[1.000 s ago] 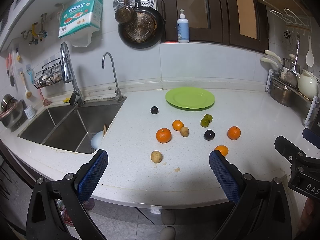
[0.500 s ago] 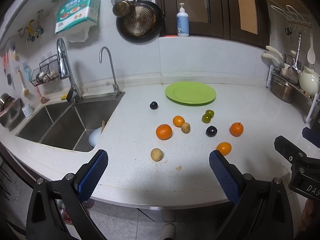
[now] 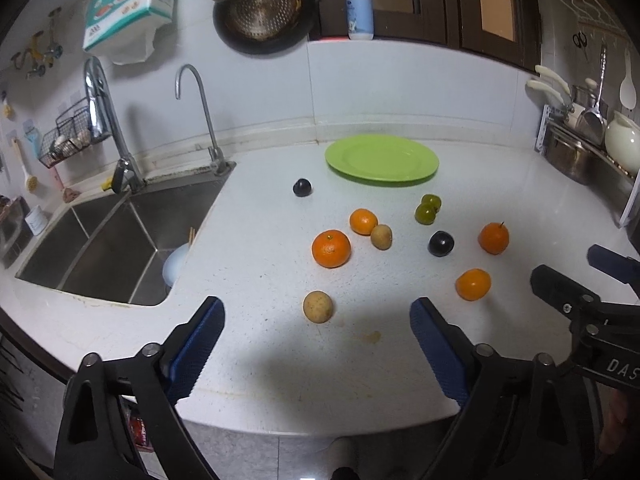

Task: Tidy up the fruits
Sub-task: 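Grasp the kiwi with the left tool while the right tool grasps a tangerine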

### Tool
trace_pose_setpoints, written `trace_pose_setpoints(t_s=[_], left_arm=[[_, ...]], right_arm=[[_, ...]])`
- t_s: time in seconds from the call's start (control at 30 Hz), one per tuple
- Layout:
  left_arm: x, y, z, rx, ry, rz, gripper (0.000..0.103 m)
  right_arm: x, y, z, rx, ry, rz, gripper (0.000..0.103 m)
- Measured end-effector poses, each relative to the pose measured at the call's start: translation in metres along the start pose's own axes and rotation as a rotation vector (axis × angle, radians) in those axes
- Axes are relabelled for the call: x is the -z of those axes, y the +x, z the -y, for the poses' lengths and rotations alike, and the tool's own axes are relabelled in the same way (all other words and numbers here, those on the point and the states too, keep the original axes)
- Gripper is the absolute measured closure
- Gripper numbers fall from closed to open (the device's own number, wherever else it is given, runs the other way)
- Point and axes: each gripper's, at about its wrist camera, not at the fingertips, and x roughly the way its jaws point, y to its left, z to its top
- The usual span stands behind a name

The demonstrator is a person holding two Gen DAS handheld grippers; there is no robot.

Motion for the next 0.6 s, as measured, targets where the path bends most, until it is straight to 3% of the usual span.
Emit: trace_pose_setpoints(t_s=[0.3,0.6], left_arm=[[0.001,0.048,-0.004,0.054,0.039,-0.084,0.024],[0.007,0.083,-0.001,0.109,0.052,-0.173,0.043]], right_arm=[[0.001,0.047,-0.009,-0.028,0.005,-0.111,0.021],[0.007,0.084,-0.012,-0.041,0.014,-0.208,0.038]])
